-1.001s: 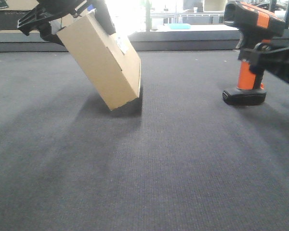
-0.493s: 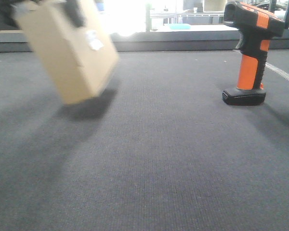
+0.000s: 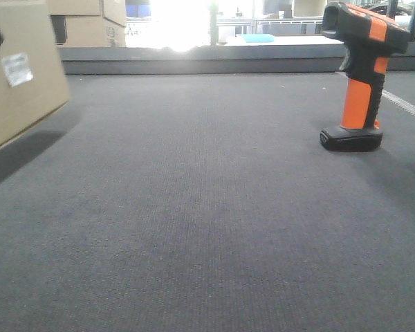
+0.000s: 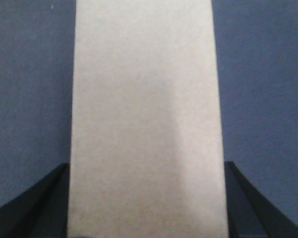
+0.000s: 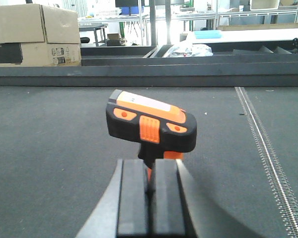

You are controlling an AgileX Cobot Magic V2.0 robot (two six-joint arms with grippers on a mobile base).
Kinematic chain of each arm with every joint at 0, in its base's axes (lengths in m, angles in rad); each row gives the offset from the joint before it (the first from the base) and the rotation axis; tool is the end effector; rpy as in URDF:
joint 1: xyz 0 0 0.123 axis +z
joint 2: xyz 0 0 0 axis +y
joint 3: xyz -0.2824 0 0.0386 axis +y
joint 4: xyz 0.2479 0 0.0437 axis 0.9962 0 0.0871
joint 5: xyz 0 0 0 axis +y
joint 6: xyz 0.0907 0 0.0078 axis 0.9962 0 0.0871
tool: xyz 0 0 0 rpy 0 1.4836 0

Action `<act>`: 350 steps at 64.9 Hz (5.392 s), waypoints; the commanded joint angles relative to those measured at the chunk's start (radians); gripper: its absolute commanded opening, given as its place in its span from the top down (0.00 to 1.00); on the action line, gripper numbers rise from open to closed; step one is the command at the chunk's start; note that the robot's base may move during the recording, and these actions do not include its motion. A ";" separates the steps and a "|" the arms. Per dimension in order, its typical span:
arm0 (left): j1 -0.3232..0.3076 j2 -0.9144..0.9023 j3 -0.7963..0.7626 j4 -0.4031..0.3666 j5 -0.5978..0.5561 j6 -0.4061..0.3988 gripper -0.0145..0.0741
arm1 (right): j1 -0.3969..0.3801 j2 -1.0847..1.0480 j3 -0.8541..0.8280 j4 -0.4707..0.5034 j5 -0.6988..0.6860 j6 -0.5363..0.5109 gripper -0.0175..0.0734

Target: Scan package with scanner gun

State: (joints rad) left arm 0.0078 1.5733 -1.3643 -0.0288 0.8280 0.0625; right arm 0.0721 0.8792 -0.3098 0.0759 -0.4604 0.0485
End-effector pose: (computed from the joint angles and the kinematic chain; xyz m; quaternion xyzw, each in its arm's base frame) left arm 0.3438 0.0007 0.3225 0.0200 0.9519 -0.0023 0.3058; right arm 0.1727 0.0094 0.2661 0.0277 0.7146 0.0538 0.6969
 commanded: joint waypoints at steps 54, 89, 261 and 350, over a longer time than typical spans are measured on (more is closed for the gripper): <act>0.016 -0.063 0.177 0.051 -0.139 0.013 0.46 | -0.003 -0.064 0.002 -0.003 0.082 -0.009 0.99; 0.016 -0.127 0.102 0.014 -0.084 0.013 0.29 | -0.003 -0.074 0.002 -0.003 0.067 -0.009 0.99; 0.016 -1.415 0.965 -0.124 -0.636 0.004 0.96 | -0.099 -0.879 0.310 0.043 0.385 -0.085 0.99; 0.016 -1.559 1.339 -0.003 -0.863 0.009 0.96 | -0.091 -0.879 0.310 0.043 0.431 -0.085 0.99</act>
State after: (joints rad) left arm 0.0267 0.0551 -0.0651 -0.0389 0.0000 0.0688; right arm -0.0199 0.0028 -0.0032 0.1155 -0.0108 -0.0319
